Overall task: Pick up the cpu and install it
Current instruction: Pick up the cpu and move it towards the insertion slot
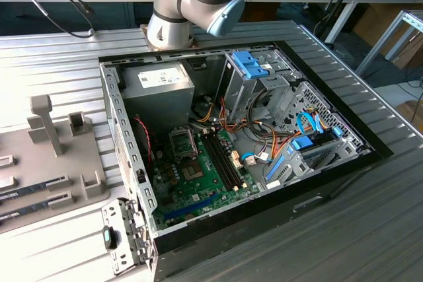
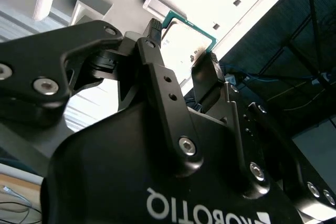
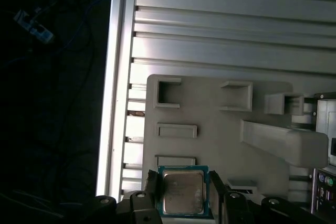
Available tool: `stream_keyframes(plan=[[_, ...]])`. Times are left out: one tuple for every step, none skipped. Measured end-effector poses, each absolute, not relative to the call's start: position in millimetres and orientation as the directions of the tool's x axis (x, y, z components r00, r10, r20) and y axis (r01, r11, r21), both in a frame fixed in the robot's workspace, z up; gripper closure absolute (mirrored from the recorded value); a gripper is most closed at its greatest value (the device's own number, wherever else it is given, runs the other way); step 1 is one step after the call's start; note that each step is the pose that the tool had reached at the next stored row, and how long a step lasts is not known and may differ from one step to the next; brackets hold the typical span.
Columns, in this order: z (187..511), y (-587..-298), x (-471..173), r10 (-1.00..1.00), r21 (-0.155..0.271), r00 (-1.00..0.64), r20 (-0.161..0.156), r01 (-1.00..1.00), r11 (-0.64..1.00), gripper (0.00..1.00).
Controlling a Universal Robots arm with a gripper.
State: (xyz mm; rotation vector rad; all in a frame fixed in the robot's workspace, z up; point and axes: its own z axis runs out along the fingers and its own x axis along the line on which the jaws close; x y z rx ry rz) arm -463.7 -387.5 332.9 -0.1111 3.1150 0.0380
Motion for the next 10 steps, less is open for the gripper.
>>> stream_keyframes(plan=[[333.5,-387.5,-463.7,-0.071,0.023,-0.997,-0.025,-0.071,0.997,0.53],[334.1,-387.5,-463.7,-0.071,0.023,-0.997,-0.025,-0.071,0.997,0.53],[334.7,-387.5,-463.7,-0.071,0.024,-0.997,-0.025,-0.071,0.997,0.53],[335.5,-387.5,-463.7,-0.071,0.024,-0.997,-0.025,-0.071,0.997,0.53],[336.0,-387.5,-463.7,-0.071,0.023,-0.997,-0.025,-0.071,0.997,0.53],[336.8,-387.5,-463.7,-0.071,0.024,-0.997,-0.025,-0.071,0.997,0.53],[337.6,-387.5,-463.7,-0.071,0.024,-0.997,-0.025,-0.072,0.997,0.53],[338.6,-387.5,-463.7,-0.071,0.024,-0.997,-0.025,-0.072,0.997,0.53],[339.3,-387.5,-463.7,-0.071,0.024,-0.997,-0.025,-0.072,0.997,0.53],[339.9,-387.5,-463.7,-0.071,0.024,-0.997,-0.025,-0.071,0.997,0.53]])
